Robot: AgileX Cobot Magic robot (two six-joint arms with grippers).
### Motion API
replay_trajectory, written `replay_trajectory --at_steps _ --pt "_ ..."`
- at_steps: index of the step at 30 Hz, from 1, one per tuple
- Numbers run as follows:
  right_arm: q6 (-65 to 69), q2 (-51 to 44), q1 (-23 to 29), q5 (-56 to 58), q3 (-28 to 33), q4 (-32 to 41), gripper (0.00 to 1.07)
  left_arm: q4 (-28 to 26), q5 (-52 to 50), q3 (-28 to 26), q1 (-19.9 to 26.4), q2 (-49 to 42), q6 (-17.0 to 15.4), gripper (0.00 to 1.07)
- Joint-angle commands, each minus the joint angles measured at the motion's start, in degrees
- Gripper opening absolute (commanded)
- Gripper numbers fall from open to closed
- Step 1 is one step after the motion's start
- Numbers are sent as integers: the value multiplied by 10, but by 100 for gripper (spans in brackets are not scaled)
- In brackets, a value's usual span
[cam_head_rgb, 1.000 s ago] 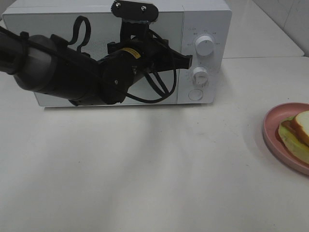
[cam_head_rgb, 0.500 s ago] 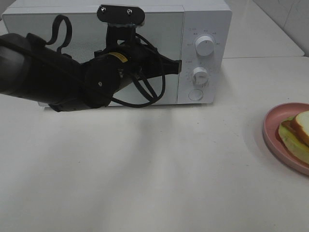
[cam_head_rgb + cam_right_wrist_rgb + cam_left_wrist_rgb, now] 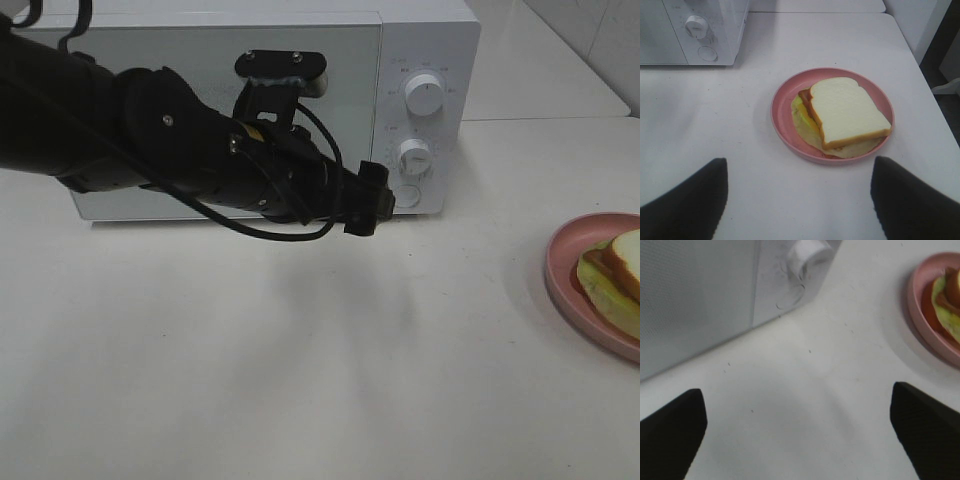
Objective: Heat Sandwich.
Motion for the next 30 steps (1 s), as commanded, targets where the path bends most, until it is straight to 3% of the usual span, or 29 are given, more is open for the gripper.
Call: replay_trajectory --at_steps 1,4,13,23,30 --pt "-1 -15 -4 -1 2 0 76 37 89 0 -2 -23 -5 98" --pt "-1 -15 -4 -1 2 0 76 96 210 0 -2 -49 -15 98" --pt "-1 -15 -4 -1 2 0 76 140 392 0 11 -87 -72 98" --pt "-1 -15 -4 -1 2 0 76 148 516 0 120 -123 -73 98" --pt "-1 -15 -4 -1 2 0 76 162 566 24 231 -167 -74 98"
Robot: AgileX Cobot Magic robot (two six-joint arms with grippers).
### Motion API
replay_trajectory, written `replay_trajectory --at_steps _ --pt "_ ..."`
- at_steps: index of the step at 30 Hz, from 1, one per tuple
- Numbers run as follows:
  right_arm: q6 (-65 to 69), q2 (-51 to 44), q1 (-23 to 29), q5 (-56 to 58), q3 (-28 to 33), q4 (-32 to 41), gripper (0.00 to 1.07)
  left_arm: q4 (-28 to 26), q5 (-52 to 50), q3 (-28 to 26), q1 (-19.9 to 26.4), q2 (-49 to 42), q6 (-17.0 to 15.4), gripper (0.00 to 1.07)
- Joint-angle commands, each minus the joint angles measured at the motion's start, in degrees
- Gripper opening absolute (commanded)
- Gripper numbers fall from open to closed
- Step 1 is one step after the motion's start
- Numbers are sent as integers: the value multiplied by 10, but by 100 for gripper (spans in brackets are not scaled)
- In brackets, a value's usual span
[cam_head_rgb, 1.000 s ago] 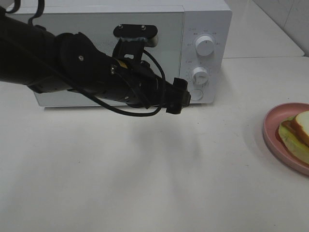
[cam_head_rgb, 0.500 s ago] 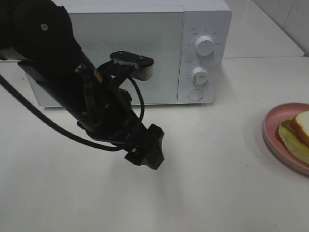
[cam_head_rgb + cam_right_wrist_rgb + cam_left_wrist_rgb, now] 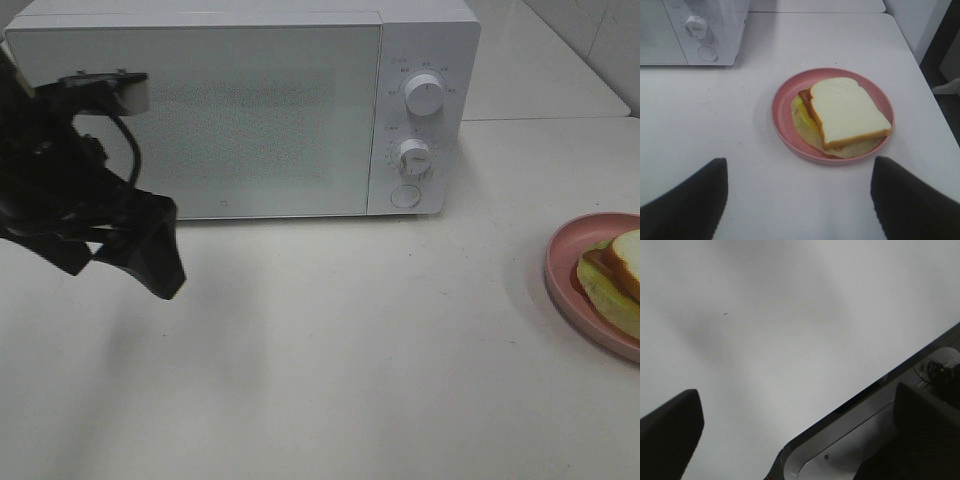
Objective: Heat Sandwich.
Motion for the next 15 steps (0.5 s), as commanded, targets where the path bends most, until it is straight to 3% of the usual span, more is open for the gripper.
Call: replay_trajectory --at_steps 1,3,6,9,15 --pt "-1 -15 -4 -1 2 0 76 6 16 15 36 -17 -2 98" --pt "-1 -15 -4 -1 2 0 76 11 17 51 91 -45 -2 97" --pt "-1 -15 -4 -1 2 0 76 17 17 74 123 -67 -2 97" --pt "-1 -15 -4 -1 2 0 76 29 15 116 190 -121 -2 97" --pt "-1 -15 -4 -1 2 0 76 70 14 148 265 -199 -20 97"
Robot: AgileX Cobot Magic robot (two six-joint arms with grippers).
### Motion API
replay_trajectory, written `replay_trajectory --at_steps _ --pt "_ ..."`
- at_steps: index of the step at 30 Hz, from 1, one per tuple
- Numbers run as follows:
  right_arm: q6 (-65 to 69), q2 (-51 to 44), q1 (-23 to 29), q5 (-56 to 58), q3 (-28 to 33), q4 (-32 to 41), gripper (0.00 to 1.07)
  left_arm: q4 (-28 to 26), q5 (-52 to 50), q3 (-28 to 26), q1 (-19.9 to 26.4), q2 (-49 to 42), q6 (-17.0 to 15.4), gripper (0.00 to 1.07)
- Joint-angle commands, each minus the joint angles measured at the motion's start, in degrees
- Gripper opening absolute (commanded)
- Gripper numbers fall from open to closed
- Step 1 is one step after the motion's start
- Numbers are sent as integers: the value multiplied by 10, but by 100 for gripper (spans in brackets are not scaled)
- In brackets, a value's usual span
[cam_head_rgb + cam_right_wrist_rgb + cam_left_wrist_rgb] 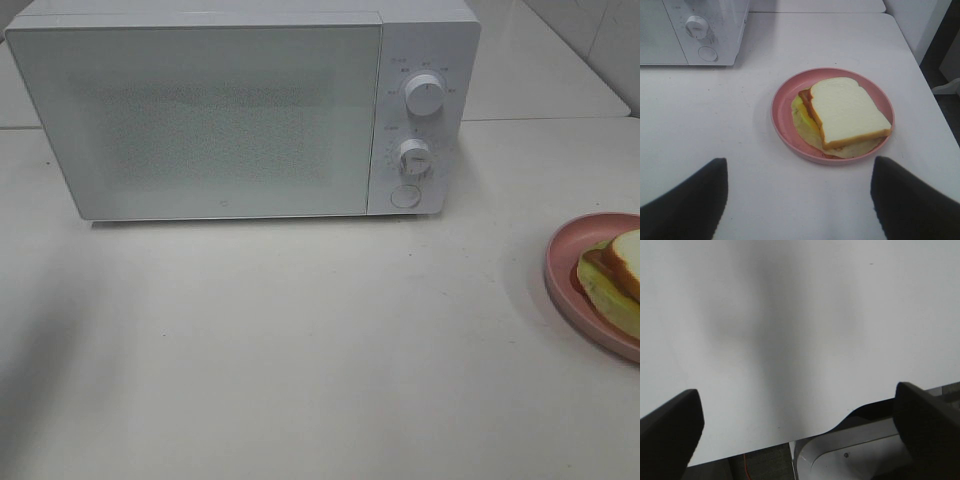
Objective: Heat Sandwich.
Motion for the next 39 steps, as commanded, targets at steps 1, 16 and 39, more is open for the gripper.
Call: replay_trajectory --at_steps 1,16,39 --pt "-1 -15 -4 -1 2 0 76 40 2 25 53 -70 -38 97" --pt "-1 -15 -4 -1 2 0 76 72 -28 135 62 -366 -53 97" --pt "-1 -15 -4 -1 2 0 76 83 11 205 43 -735 -50 97"
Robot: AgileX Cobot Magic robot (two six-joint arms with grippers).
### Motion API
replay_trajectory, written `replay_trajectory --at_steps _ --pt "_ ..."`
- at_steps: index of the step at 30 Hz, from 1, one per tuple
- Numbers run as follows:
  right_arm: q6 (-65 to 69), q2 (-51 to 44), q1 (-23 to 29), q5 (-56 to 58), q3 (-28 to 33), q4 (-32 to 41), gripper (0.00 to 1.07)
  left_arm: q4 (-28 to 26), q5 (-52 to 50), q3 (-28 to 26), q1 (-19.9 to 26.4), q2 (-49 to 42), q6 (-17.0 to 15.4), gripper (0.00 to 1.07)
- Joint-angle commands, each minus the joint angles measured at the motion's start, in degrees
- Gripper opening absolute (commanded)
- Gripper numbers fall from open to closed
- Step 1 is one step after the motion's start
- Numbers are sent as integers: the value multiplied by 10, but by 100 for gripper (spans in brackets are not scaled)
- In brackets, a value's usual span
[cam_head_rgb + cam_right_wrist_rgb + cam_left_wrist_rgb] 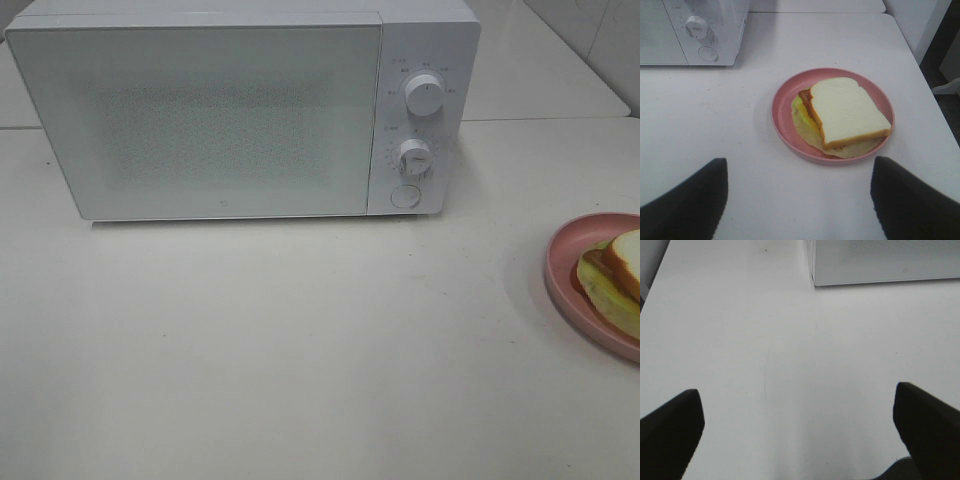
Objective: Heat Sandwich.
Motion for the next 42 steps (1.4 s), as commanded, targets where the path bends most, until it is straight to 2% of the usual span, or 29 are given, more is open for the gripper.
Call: replay_trajectory --at_steps 1,5,42 --pt "-1 -15 -4 -1 2 0 76 1 -2 2 -3 -31 1 97" --pt "-1 -15 -4 -1 2 0 76 1 -2 2 -3 -65 1 97" --pt "0 -11 -4 -1 2 0 76 1 -2 2 -3 -64 0 97"
